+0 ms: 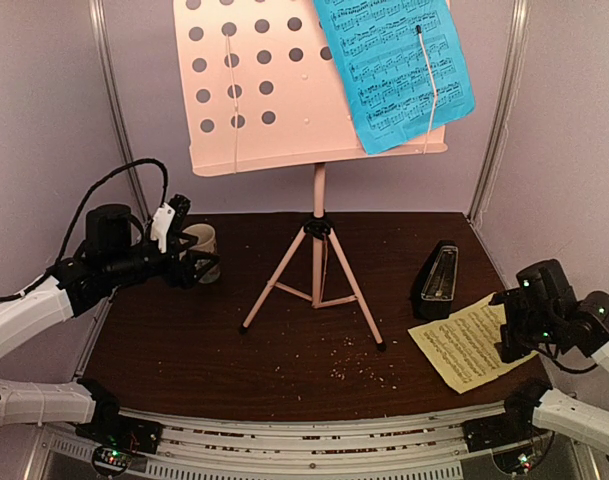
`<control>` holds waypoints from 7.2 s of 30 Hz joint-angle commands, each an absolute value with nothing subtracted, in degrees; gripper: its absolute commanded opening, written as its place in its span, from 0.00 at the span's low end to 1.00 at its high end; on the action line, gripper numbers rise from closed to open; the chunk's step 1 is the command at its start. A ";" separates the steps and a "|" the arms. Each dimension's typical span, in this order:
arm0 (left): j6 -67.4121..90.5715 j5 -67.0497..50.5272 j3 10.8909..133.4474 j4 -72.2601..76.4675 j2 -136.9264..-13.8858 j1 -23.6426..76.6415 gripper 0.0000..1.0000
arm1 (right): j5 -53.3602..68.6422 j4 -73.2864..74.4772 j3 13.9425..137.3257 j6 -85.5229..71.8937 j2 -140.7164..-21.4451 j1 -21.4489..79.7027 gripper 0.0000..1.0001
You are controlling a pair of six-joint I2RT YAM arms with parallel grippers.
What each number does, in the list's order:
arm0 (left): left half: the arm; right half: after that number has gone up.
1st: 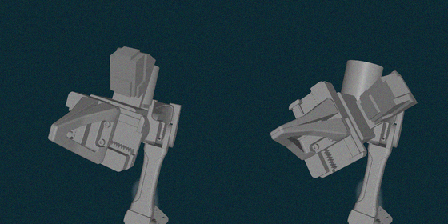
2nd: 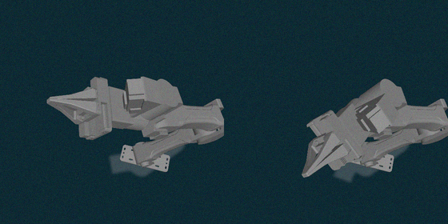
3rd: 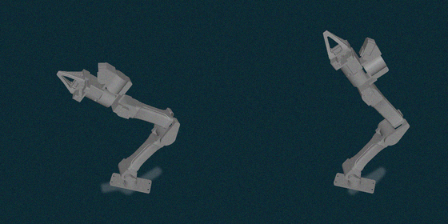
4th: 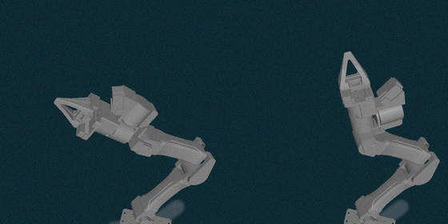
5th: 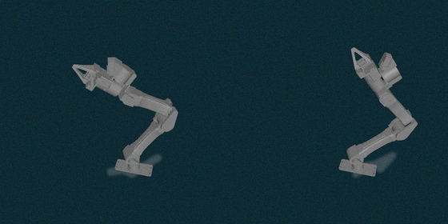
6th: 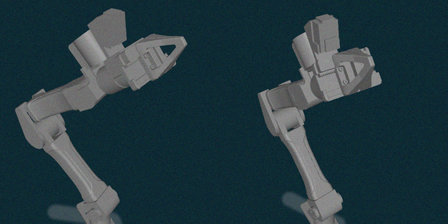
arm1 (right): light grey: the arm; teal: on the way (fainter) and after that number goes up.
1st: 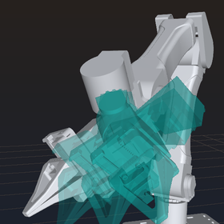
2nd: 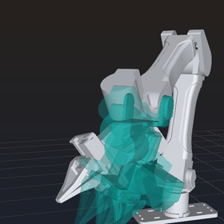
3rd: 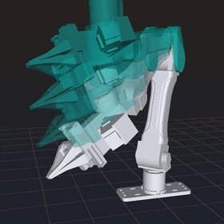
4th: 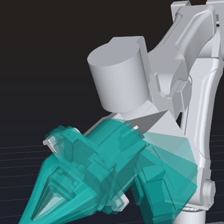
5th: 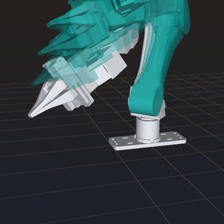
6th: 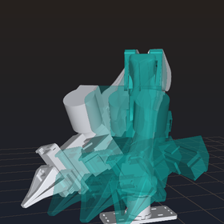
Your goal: Pack up the instrument practice props
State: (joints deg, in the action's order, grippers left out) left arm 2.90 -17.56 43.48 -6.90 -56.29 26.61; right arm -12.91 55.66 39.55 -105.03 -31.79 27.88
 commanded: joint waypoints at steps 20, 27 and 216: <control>28.28 -24.55 35.30 4.44 -46.86 25.71 0.83 | 6.16 1.96 44.79 -40.43 -58.64 40.84 0.78; 27.35 -27.27 35.07 2.80 -47.17 25.75 0.83 | 2.64 -11.72 41.33 -24.75 -67.76 48.91 0.73; 28.66 -11.55 95.50 10.45 -88.01 62.49 0.70 | -38.23 28.68 42.22 -69.61 -24.36 35.73 0.00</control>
State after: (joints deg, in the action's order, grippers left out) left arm 27.99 -10.24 99.44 6.87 -92.38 62.57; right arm -35.59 18.44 45.78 -58.78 -27.92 35.55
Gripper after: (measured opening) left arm 0.693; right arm 0.006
